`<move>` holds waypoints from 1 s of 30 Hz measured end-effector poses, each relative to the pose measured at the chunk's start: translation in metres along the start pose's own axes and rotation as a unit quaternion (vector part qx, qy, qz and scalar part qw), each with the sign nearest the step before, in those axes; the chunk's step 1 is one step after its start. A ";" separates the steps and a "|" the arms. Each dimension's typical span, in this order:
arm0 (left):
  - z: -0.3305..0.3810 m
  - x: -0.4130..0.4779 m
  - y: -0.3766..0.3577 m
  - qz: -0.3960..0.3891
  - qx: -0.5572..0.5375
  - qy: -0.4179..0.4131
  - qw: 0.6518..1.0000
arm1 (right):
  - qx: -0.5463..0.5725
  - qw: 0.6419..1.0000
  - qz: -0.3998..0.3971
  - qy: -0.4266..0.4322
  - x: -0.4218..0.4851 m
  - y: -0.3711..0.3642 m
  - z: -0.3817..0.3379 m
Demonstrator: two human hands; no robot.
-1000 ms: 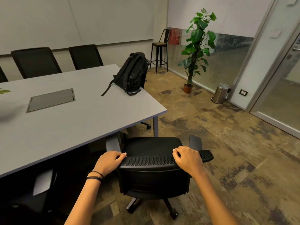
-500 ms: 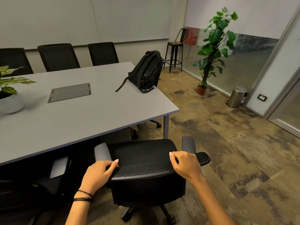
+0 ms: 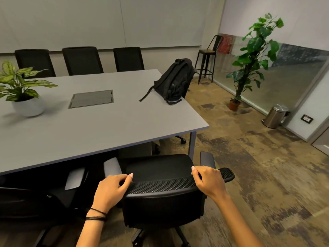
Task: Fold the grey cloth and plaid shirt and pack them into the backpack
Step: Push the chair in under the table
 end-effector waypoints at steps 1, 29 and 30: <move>0.000 0.002 0.000 0.004 0.008 -0.009 1.000 | 0.003 1.000 -0.002 0.000 0.003 -0.002 0.003; -0.021 0.122 0.019 0.054 0.041 0.021 0.997 | 0.046 0.997 -0.062 0.013 0.174 -0.060 0.033; -0.023 0.127 0.019 0.058 0.039 0.020 0.997 | 0.045 0.997 -0.069 0.012 0.180 -0.061 0.032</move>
Point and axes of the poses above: each hand's wrist, its own x-axis towards the middle knuckle, its own y-axis out of the back of the hand, z = x × y, the point moved 3 cm from there along x, towards the middle knuckle, and after that the axes turned 8 degrees about -z, right-handed, at the moved point
